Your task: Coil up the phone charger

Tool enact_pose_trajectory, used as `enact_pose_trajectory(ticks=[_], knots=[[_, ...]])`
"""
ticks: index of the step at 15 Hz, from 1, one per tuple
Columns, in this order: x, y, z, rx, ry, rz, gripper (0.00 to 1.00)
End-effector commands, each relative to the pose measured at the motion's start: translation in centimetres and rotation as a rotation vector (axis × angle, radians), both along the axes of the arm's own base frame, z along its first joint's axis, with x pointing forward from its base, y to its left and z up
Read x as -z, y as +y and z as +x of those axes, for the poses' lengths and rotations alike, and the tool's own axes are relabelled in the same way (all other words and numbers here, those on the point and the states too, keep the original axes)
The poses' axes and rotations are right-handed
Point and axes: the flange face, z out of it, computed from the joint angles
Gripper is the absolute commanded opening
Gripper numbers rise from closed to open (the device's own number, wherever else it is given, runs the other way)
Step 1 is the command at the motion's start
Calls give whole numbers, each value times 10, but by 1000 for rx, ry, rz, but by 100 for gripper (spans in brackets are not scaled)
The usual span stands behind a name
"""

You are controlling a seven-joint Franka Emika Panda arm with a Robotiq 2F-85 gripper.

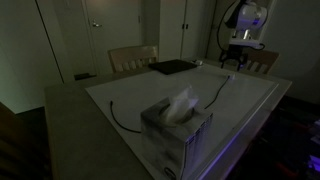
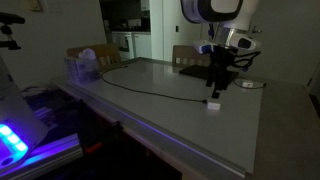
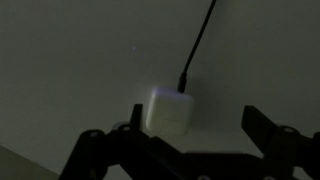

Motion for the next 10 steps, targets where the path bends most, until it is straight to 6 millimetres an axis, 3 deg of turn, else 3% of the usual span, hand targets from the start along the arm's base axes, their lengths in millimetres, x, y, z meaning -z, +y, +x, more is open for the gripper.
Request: enact_pose_trajectory(ticks=[1,6,10], knots=[[6,-7,13,-26,11,15,100],[7,-11,17,-42,57,-6,100],[21,-15,12,-41,112,-12,100]])
